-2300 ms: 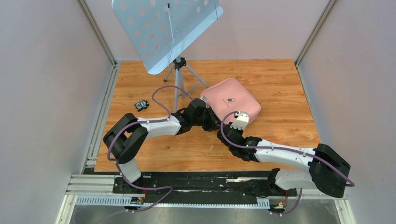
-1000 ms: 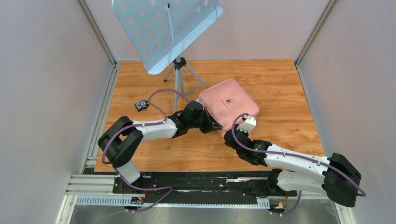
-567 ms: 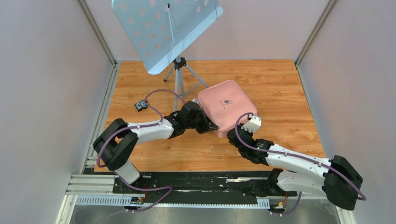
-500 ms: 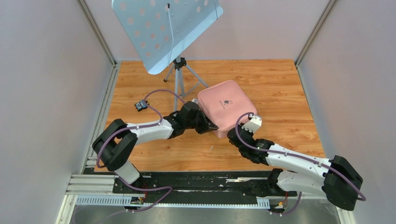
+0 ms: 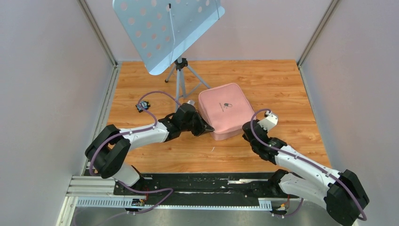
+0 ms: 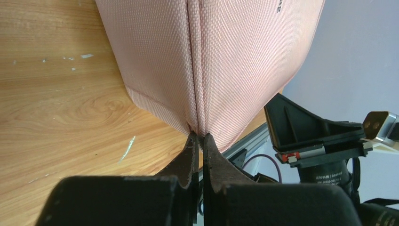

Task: Organize the medicine kit
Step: Zip the medicine box at the center of the board.

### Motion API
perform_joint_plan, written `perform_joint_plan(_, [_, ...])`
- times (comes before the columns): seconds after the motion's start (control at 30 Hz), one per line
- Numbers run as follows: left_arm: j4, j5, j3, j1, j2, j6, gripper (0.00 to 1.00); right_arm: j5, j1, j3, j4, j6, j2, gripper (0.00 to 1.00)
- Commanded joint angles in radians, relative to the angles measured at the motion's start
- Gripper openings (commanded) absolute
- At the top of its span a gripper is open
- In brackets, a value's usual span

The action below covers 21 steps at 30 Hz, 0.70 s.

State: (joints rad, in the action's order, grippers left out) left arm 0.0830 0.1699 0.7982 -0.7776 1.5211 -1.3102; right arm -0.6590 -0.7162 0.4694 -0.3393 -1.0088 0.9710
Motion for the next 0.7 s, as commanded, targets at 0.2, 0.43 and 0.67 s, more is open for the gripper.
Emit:
perform_joint_plan(0.2, [-0.073,-0.041,-0.046,0.028,-0.100,0.051,0.00,0.034,0.181,-0.015,0.056,0.189,-0.015,0.00])
perform_joint_plan(0.43, [-0.130,-0.041,-0.069,0.035,-0.164,0.093,0.00,0.106,0.265,-0.098,0.315,0.368,-0.064,0.00])
perform_joint_plan(0.67, [-0.238,-0.086,-0.058,0.040,-0.227,0.205,0.00,0.247,0.350,-0.175,0.470,0.465,-0.137,0.00])
